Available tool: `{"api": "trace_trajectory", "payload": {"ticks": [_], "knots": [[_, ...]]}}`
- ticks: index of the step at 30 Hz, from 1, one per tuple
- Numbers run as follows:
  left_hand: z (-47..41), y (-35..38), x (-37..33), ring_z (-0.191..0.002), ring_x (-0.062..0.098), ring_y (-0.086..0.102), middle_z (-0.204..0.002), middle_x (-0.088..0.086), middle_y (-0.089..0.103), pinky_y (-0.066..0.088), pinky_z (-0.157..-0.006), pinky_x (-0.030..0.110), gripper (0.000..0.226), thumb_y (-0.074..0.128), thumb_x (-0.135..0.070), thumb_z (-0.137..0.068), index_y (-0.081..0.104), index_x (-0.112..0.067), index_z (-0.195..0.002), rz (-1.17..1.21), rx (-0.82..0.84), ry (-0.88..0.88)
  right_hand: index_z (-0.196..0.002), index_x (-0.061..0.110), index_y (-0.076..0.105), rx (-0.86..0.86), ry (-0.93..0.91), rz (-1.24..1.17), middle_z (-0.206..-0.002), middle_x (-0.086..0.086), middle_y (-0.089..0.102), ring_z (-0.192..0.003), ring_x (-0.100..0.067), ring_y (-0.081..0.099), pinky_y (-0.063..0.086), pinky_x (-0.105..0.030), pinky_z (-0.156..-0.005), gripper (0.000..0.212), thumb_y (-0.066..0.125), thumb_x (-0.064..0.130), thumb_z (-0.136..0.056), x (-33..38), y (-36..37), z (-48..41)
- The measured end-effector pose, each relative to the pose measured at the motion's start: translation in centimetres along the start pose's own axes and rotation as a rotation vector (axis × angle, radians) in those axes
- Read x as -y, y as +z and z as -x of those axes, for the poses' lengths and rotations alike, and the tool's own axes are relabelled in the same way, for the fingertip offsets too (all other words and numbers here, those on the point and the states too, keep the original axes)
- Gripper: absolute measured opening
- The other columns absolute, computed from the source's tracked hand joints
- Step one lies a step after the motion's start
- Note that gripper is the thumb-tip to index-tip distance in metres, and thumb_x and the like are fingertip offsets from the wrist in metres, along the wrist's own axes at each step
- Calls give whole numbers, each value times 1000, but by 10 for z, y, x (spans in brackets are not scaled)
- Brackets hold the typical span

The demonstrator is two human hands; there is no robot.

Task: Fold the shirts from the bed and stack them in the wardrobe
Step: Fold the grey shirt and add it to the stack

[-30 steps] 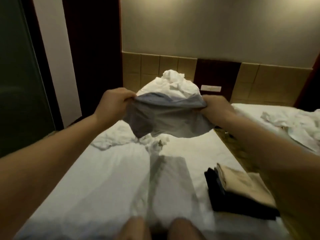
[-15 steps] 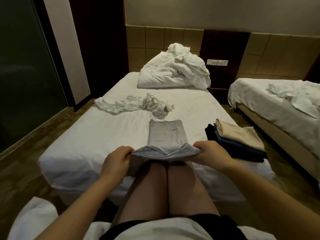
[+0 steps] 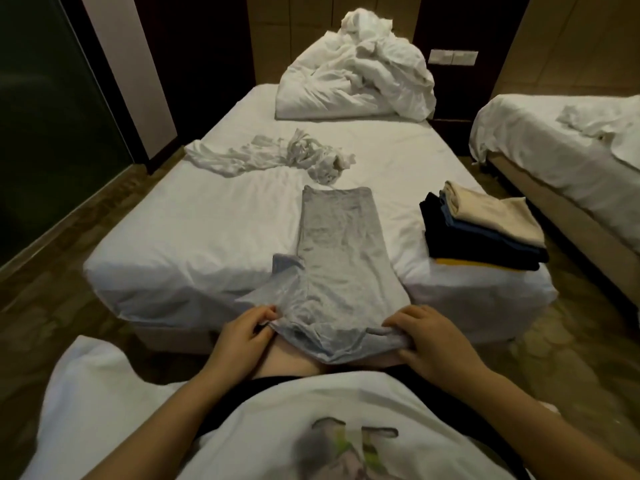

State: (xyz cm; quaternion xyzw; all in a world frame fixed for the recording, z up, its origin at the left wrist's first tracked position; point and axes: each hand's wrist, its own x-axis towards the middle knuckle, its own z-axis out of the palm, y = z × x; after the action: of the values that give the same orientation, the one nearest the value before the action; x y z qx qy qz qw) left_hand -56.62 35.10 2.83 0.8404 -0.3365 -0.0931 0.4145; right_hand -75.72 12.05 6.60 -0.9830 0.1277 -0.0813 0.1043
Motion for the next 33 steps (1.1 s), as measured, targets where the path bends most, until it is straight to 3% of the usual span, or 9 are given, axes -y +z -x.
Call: {"api": "trace_trajectory", "payload": {"ticks": [3, 7, 9, 12, 17, 20, 26, 31, 33], "knots": [[2, 2, -2, -103, 3, 56, -109, -12, 59, 33, -80, -1, 12, 60, -15, -86, 63, -25, -93, -25, 9, -9, -91, 29, 66, -77, -71, 61, -87, 11, 65, -75, -16, 62, 48, -28, -61, 33, 51, 39, -64, 8, 8, 2], [3, 0, -3, -95, -4, 51, -105, -14, 54, 30, -82, -5, 29, 51, -41, -76, 61, -29, -101, -19, 8, 15, -83, 31, 64, -95, -128, 79, -81, 13, 63, -73, -13, 62, 46, -28, -65, 29, 43, 43, -68, 24, 8, -9], [3, -3, -5, -82, -2, 51, -98, -9, 49, 33, -76, -2, 19, 62, -25, -82, 63, -28, -100, -35, -44, -35, -82, 28, 59, -140, -110, 1, -79, 11, 61, -71, -13, 60, 41, -26, -66, 21, 45, 40, -71, 27, 6, -9], [6, -5, -9, -74, 5, 53, -91, -3, 56, 40, -70, 20, 22, 59, -13, -88, 62, -33, -95, -36, -64, -181, -81, 27, 53, -209, -85, -68, -76, 10, 59, -66, -13, 58, 36, -24, -67, 15, 48, 38, -73, 26, 4, -6], [-9, -1, -36, -48, 17, 59, -72, 12, 61, 45, -39, 19, 14, 46, -14, -95, 59, -19, -93, 742, 0, -685, -76, 26, 51, -115, -88, -82, -68, 8, 56, -59, -16, 56, 33, -23, -55, 16, 48, 41, -72, 28, 12, -7], [-15, 6, -50, -68, 22, 60, -87, 12, 59, 53, -51, 23, 5, 49, -14, -95, 53, -17, -96, 952, 17, -729, -74, 24, 50, -110, -61, -119, -66, 7, 55, -57, -15, 53, 24, -14, -50, 16, 48, 39, -71, 28, 13, -8], [-35, 18, -37, -107, 20, 54, -122, 4, 53, 45, -83, 31, 53, 66, -20, -86, 44, -15, -133, 665, -176, -550, -74, 23, 50, -121, -52, -162, -67, 6, 55, -57, -15, 51, 24, -8, -55, 18, 49, 40, -72, 24, 17, -3], [-41, 21, -28, -117, 29, 52, -128, 9, 53, 44, -100, 43, 89, 80, -43, -52, 44, -10, -126, 427, -206, -469, -75, 24, 50, -132, -66, -155, -68, 8, 55, -63, -11, 46, 23, -10, -52, 17, 49, 40, -72, 23, 18, -1], [-41, 21, -29, -132, 29, 37, -146, 13, 36, 31, -110, 35, 94, 78, -26, -67, 27, -12, -145, 287, -184, -388, -77, 26, 50, -132, -74, -138, -69, 9, 55, -67, -12, 46, 22, -14, -50, 15, 50, 40, -72, 22, 19, 1]]}}
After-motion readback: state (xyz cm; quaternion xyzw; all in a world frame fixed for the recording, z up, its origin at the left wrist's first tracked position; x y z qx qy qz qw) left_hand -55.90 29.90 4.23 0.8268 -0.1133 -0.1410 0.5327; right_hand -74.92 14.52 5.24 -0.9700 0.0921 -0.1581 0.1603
